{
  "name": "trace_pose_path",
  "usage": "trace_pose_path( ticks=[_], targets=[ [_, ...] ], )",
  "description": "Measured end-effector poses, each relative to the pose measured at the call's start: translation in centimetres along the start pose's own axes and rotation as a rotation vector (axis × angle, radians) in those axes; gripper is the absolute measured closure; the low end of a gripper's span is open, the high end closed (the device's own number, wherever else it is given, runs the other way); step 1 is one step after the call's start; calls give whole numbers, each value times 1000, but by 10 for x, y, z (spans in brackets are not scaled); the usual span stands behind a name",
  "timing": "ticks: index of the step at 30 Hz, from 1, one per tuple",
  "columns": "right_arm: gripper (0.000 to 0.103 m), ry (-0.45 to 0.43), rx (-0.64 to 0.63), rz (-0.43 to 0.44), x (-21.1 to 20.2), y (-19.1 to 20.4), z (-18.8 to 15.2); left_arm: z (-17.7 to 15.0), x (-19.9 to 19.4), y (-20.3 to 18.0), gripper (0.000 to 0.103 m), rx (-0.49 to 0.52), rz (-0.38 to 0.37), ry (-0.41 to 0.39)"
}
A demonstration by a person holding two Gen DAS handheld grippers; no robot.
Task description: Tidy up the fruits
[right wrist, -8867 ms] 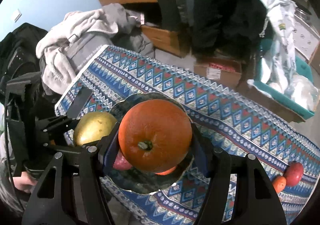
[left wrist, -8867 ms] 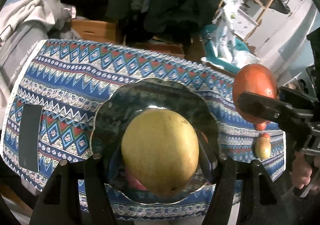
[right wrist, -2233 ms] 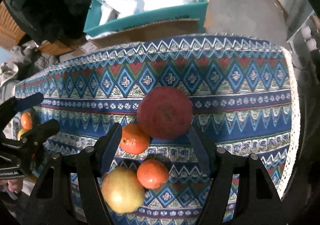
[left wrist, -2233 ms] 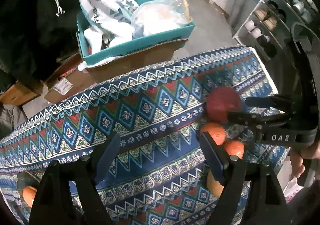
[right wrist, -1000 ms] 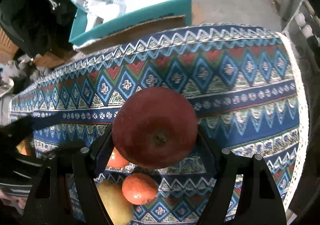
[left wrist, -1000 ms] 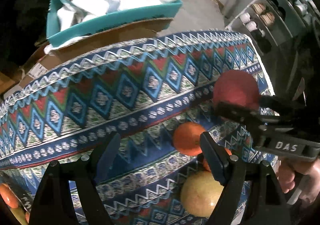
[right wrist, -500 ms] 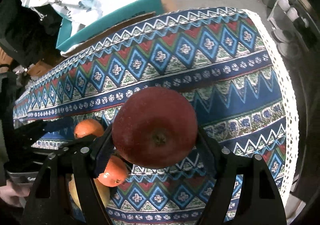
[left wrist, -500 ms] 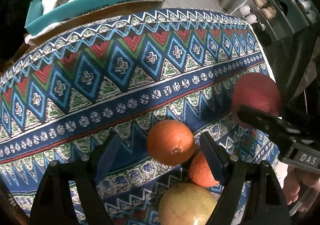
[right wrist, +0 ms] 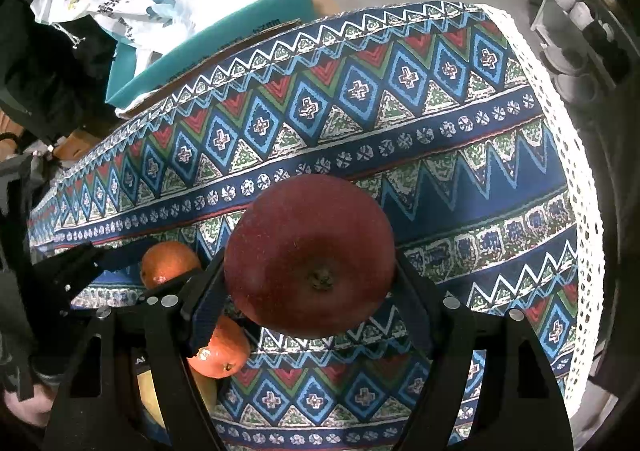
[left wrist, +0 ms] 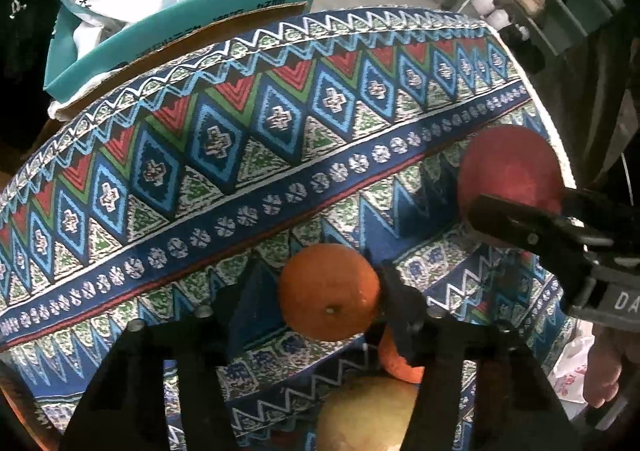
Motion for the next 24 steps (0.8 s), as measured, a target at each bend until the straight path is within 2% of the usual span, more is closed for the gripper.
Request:
trace_pose_path(
  ticks=[10, 19, 24],
  targets=[
    [26, -25, -36, 2, -6, 15, -5, -14, -13, -2, 55, 23, 39, -61],
    [26, -74, -114, 16, -30, 45, -16, -27, -56, 21, 55, -61, 23, -136],
    [26, -111, -141, 45, -53, 60, -23, -33, -80, 26, 55, -66, 49, -173]
  ],
)
Point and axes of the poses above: each gripper's, at about its wrist camera, not at the fingertips, and x roughly the way its jaws point, y to its left, z to its top, the point moved 3 cm from there along x, roughly the way its jaws point, and after that the axes turned 8 degrees about x, right-handed, at the moved point
